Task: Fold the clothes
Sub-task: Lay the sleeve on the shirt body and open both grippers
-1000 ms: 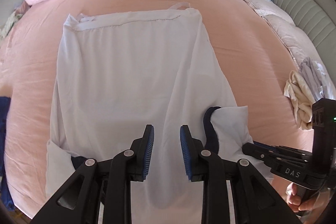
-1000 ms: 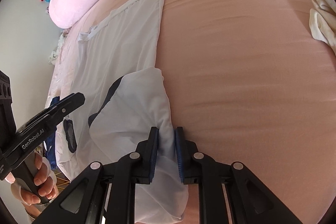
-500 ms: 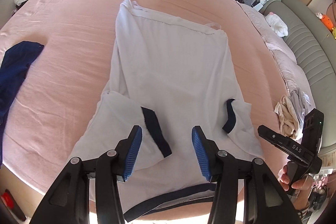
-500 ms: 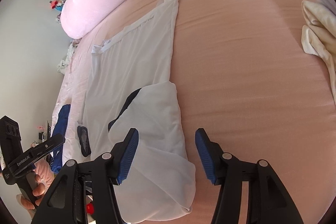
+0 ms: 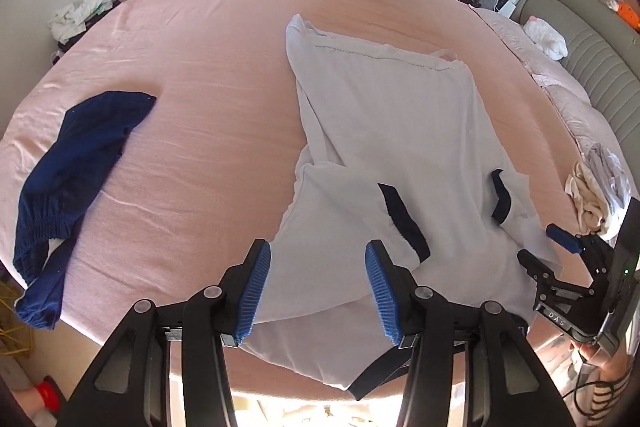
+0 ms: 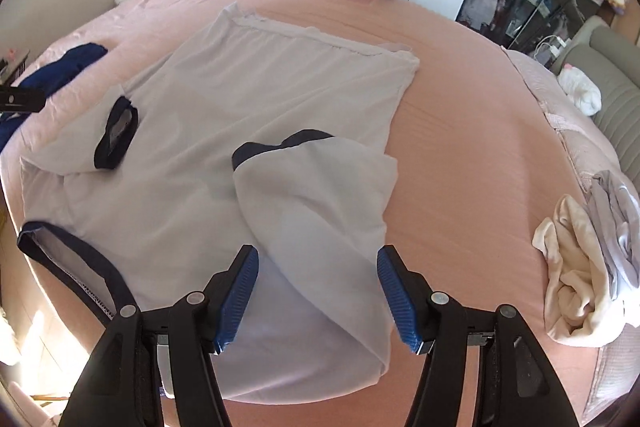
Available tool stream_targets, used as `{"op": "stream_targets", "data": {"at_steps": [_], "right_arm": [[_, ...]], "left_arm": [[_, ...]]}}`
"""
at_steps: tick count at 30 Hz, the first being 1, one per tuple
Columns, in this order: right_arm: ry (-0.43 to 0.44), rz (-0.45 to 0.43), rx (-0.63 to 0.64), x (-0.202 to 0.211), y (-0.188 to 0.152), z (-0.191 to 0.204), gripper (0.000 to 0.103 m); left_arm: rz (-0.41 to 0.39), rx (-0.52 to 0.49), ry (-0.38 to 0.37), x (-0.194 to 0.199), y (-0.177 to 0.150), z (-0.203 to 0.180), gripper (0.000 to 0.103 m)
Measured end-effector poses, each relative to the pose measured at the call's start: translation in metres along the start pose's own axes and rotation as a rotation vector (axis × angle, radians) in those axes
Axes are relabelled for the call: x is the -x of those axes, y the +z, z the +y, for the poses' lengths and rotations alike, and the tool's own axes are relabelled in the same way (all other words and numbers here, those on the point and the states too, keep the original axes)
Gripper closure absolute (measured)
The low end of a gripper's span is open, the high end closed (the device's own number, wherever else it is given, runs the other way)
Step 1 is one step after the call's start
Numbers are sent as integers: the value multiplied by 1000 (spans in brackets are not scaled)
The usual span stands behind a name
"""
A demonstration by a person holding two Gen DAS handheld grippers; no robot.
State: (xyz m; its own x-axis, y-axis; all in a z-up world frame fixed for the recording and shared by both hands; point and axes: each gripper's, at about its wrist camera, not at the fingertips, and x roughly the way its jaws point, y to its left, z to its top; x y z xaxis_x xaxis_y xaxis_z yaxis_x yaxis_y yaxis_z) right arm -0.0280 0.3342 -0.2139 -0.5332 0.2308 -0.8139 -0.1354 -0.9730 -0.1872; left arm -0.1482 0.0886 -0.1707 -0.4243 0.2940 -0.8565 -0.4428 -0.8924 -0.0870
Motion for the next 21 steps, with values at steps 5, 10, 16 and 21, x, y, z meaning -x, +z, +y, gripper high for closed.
{"op": "stream_targets", "data": {"at_steps": [5,10,16,21], "right_arm": [[-28,-19,-12,-4,12,10,42],[-28,9,2,-19,25,24,42],[-53,8,57,-23,35,35,42],[-44,29,37,-17,22,23,42]], "left_arm": [[12,-35,37,-8,-6,2,57],[34,-21,-53,-19,-1,-7,57],[73,-41,-222,-36,23,-46,57],[116,-88,-294,-55,42,-88,57]]}}
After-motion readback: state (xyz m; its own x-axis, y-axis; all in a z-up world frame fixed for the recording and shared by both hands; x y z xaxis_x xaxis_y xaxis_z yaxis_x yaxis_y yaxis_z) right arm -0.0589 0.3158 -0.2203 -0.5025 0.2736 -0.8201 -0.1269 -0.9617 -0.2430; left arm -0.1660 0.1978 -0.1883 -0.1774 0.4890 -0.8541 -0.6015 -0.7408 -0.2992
